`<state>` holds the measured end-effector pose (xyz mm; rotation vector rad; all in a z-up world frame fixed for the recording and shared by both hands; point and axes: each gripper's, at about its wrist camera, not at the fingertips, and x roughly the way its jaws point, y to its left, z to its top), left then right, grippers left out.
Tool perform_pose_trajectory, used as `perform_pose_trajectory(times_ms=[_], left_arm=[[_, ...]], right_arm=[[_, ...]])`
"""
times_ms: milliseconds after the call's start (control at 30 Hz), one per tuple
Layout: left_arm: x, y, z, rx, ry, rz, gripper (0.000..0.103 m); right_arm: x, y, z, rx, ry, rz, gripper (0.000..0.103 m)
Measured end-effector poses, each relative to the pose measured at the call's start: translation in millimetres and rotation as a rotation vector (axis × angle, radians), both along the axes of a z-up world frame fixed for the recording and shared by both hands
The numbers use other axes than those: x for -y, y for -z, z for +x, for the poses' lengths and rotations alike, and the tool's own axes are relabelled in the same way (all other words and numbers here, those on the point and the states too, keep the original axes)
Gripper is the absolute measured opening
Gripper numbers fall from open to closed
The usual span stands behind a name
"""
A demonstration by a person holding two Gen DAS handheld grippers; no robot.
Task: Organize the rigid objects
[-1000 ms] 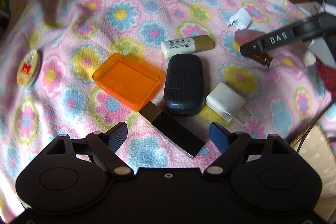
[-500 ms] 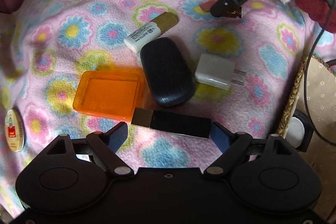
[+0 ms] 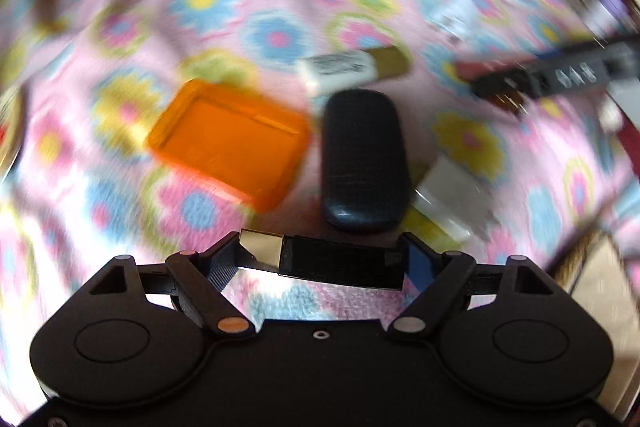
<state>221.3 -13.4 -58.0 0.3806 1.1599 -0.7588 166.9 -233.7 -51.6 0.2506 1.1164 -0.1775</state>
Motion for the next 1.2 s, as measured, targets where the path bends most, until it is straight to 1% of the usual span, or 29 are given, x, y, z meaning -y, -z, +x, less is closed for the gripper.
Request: perform_pose_trajectory(times_ms=[67, 167, 300, 400, 533, 600, 700, 800, 1000, 1200], left_arm=[[0.2, -2.4, -5.6, -0.008, -0.098, 0.008, 0.079], [-1.1, -8.4, -17.0, -0.019, -0.211, 0.015, 0.079], [-6.2, -18.6, -37.5, 0.0, -0.304, 0.022, 0.079], [-9.7, -21.6, -46.7, -0.013, -0.361, 0.012, 0.079], [-8.6, -26.2, -51.2, 0.002, -0.417, 0.018, 0.079], [-11.3, -30.6, -53.2, -0.005, -0.453, 0.006, 0.079], [-15.9, -40.7, -61.9, -0.019, -0.497, -0.023, 0.079], [-18.4, -50.6, -75.8, -0.021, -0.524, -0.039, 0.079], [-17.9, -57.9, -112.3, -0.027, -0.554, -0.045, 0.079], [-23.0, -57.2, -151.5, -0.063, -0.578, -0.04, 0.079]], right_arm=[[-1.5, -4.9, -1.7, 0.009, -0.003, -0.001, 0.075], [-5.8, -14.1, -7.7, 0.023, -0.007, -0.002, 0.075], [-12.9, -25.8, -19.8, 0.038, -0.008, -0.001, 0.074], [-17.0, -31.6, -26.6, 0.056, 0.0, 0.008, 0.074], [-19.6, -32.5, -26.1, 0.062, 0.007, 0.016, 0.074], [-19.1, -36.4, -27.1, 0.071, 0.012, 0.01, 0.074], [-16.4, -49.4, -35.7, 0.089, 0.02, 0.028, 0.074], [-19.3, -62.0, -48.2, 0.098, 0.012, 0.018, 0.074], [-30.5, -81.9, -90.0, 0.113, 0.001, 0.025, 0.074], [-46.7, -87.3, -140.4, 0.091, -0.015, 0.032, 0.074]])
